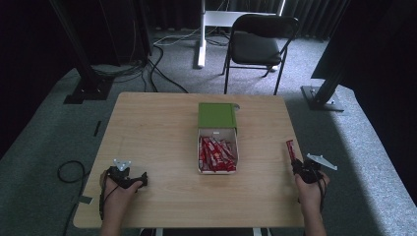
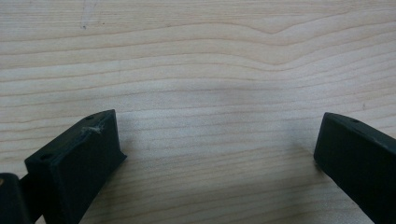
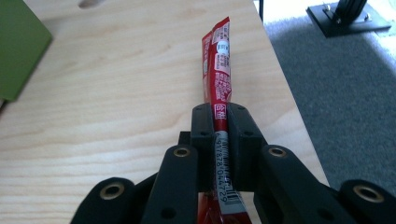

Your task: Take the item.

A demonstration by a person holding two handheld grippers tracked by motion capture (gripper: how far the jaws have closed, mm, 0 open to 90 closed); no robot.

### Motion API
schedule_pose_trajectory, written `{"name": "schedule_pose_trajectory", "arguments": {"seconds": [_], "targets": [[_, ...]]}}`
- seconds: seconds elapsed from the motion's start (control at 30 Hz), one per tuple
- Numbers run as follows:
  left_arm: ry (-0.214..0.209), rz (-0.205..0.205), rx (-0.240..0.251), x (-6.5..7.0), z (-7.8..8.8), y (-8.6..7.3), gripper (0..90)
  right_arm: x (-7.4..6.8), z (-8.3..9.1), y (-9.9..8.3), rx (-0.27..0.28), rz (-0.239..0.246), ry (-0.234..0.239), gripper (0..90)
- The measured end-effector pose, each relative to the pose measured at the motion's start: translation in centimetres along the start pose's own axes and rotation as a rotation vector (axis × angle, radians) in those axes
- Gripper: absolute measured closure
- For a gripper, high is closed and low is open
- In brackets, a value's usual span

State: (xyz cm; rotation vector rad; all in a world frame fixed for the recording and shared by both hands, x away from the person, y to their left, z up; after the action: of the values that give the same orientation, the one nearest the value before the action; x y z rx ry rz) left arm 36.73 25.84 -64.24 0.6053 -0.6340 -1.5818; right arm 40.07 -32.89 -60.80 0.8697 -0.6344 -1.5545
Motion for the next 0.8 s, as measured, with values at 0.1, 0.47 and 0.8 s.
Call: {"name": "schedule_pose_trajectory", "arguments": {"seconds": [0.1,0.47,0.8], "targets": [[0.000,0.000,0.000,0.0,0.0,0.0,1.3,0.2,-0.3,-0.4,-0.012,-0.006,-0.001,82.2],[0.000,0.000,0.000,0.0,0.0,0.0,1.4,0.2,-1.0,-1.6,-0.062,0.003,-0.012,82.2],[0.002,0.001,0.000,0.0,0.0,0.0,1.5,0.7,-1.5,-2.7,-0.112,0.006,-0.025,81.6]]}}
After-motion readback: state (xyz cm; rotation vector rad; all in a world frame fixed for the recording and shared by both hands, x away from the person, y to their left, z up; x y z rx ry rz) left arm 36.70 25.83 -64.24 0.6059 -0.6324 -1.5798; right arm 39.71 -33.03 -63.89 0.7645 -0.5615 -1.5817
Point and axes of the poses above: each handheld gripper's, and its own axes: z roughly backward along the jaws, y roughly out of its top, x roughly to its right, the point moved 10 cm from there along -z, roughly forward along the jaws
